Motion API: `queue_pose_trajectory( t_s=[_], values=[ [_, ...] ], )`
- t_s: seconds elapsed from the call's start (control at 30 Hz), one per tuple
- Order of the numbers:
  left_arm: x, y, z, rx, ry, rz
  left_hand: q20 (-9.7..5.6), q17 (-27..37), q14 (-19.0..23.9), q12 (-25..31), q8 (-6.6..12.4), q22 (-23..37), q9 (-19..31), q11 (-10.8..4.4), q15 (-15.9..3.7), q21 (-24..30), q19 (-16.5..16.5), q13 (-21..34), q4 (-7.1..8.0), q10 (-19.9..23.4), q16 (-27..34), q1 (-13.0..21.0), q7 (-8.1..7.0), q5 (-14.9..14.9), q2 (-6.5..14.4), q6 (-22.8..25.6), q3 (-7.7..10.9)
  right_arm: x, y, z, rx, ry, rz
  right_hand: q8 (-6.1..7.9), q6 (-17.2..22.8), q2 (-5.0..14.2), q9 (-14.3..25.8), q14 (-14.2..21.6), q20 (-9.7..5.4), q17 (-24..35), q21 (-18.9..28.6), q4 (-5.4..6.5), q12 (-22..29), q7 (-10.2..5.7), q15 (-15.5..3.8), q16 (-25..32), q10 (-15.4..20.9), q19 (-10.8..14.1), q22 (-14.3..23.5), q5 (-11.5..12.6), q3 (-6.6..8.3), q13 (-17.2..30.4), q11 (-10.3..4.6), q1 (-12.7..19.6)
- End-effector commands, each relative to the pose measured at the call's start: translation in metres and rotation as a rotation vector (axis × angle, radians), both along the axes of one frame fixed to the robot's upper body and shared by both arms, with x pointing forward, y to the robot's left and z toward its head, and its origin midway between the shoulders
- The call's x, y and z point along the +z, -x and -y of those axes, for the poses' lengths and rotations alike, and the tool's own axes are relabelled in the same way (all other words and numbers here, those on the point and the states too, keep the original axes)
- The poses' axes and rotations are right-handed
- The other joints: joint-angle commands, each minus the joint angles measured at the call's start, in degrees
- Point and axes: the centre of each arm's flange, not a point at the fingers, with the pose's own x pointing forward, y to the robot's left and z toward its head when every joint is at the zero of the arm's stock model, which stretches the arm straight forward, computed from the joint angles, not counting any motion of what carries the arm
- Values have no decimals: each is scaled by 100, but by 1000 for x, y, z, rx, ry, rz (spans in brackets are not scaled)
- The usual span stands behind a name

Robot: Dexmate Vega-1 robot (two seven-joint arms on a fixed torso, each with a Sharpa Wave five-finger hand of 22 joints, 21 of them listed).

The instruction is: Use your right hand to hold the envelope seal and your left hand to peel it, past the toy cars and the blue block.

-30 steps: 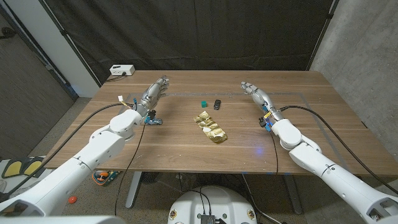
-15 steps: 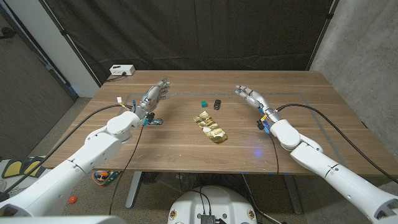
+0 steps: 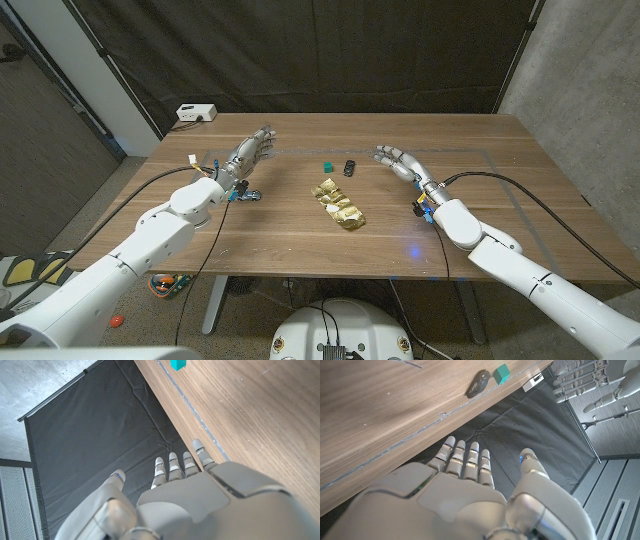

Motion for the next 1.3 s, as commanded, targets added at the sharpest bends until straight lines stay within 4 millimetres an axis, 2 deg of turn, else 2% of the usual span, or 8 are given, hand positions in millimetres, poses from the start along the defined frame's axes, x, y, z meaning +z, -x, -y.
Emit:
queue_pose_trajectory(
  t_s=[0.03, 0.43, 0.53, 0.7, 0.97, 1.1, 1.3],
  values=[
    [1, -3, 0, -27, -12, 3, 44, 25, 9, -31, -23, 16, 31, 41, 3, -21, -571, 29, -25, 37, -5, 63, 7, -28, -3, 44, -6, -11, 14, -8, -31, 30, 7, 38, 53, -12, 21, 29, 12, 17, -26, -30, 35, -4, -22, -4, 56, 48, 9, -3, 30, 13, -6, 69],
    [8, -6, 5, -48, -41, 8, 43, 29, 19, -49, -50, 18, 33, 39, 6, -36, -560, 30, -20, 44, -16, 63, 6, -37, -4, 49, -12, -29, 34, -7, -72, 31, 34, 47, 147, -26, 23, 127, 3, 15, -15, -78, 54, -1, -73, 8, 143, 142, 11, -17, 54, 12, -49, 210],
    [11, -7, 8, -58, -49, 11, 47, 30, 26, -53, -53, 18, 33, 42, 1, -41, -562, 31, -18, 45, -16, 63, 7, -39, -3, 54, -13, -33, 40, -9, -76, 35, 43, 54, 203, -35, 23, 194, -16, 14, -1, -100, 56, -2, -134, 18, 169, 211, 12, -22, 71, 12, -98, 293],
    [13, -10, 11, -70, -57, 10, 45, 31, 23, -58, -62, 19, 34, 46, -5, -47, -558, 31, -16, 52, -24, 63, 4, -42, -2, 60, -15, -41, 50, -11, -86, 44, 59, 68, 278, -66, 24, 249, -17, 13, 12, -122, 59, 23, -192, 20, 200, 279, 13, -30, 83, 12, -96, 385],
    [16, -15, 16, -92, -66, 9, 41, 33, 22, -71, -78, 20, 35, 41, 0, -56, -549, 32, -13, 52, -34, 65, 2, -46, 0, 65, -17, -49, 64, -13, -126, 70, 84, 78, 364, -124, 27, 337, -38, 13, 24, -140, 81, -26, -248, 26, 286, 351, 16, -36, 90, 14, -160, 503],
    [17, -18, 18, -102, -69, 8, 42, 34, 21, -76, -84, 20, 35, 43, 3, -63, -548, 33, -11, 59, -39, 65, 4, -49, 1, 73, -18, -53, 74, -14, -163, 95, 111, 80, 395, -163, 28, 384, -59, 13, 35, -150, 99, -45, -282, 30, 348, 400, 17, -34, 92, 15, -166, 565],
    [20, -20, 21, -110, -77, 8, 45, 35, 24, -83, -97, 21, 36, 43, 2, -75, -556, 33, -9, 65, -45, 65, 8, -52, 2, 74, -21, -60, 84, -16, -193, 109, 128, 95, 517, -306, 33, 560, -104, 18, 57, -173, 147, -95, -440, 51, 521, 516, 21, -10, 97, 21, -229, 793]
  ],
)
